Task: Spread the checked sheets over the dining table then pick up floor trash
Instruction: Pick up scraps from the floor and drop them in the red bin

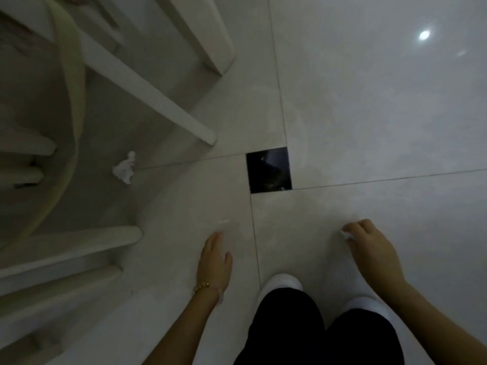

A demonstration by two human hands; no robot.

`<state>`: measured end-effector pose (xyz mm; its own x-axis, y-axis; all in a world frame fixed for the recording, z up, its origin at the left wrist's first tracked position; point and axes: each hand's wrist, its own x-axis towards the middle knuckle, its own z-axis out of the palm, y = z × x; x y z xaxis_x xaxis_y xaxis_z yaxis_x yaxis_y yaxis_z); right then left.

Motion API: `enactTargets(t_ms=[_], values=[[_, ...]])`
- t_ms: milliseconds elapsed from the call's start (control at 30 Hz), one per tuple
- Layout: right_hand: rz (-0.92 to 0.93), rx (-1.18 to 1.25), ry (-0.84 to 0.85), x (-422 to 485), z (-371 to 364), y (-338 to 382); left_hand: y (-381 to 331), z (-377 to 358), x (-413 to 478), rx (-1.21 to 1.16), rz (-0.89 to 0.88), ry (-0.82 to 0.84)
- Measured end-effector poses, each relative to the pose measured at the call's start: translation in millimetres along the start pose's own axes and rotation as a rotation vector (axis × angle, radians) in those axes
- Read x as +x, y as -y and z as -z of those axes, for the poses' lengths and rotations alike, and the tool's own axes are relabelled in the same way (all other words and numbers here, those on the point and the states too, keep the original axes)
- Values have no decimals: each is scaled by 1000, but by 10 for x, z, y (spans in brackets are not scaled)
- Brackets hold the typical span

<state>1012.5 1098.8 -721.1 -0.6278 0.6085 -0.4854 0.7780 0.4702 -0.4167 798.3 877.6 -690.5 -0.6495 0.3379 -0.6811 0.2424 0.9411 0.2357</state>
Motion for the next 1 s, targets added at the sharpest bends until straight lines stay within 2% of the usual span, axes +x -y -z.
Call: enactTargets(t_ms=[167, 233, 433, 600, 700, 867, 1000], values=[[-149, 166, -5, 217, 202, 259, 104, 83, 34, -87, -4, -61], [-154, 248, 23, 366, 261, 507, 174, 204, 82, -84, -28, -114], [34, 463, 99, 981, 323, 1400, 519, 755, 519, -8, -66, -281], [93, 639, 194, 1521, 206, 1930, 911, 1266, 1175, 110, 5, -481], [132, 662, 171, 1673, 169, 2047, 1099, 1549, 1567, 176, 21, -522], [147, 512, 194, 1745, 218, 1928, 1116, 1823, 1947, 148, 60, -511], [98, 467, 160, 1710, 317, 1684, 1139, 1842, 2135, 57, 19, -412]])
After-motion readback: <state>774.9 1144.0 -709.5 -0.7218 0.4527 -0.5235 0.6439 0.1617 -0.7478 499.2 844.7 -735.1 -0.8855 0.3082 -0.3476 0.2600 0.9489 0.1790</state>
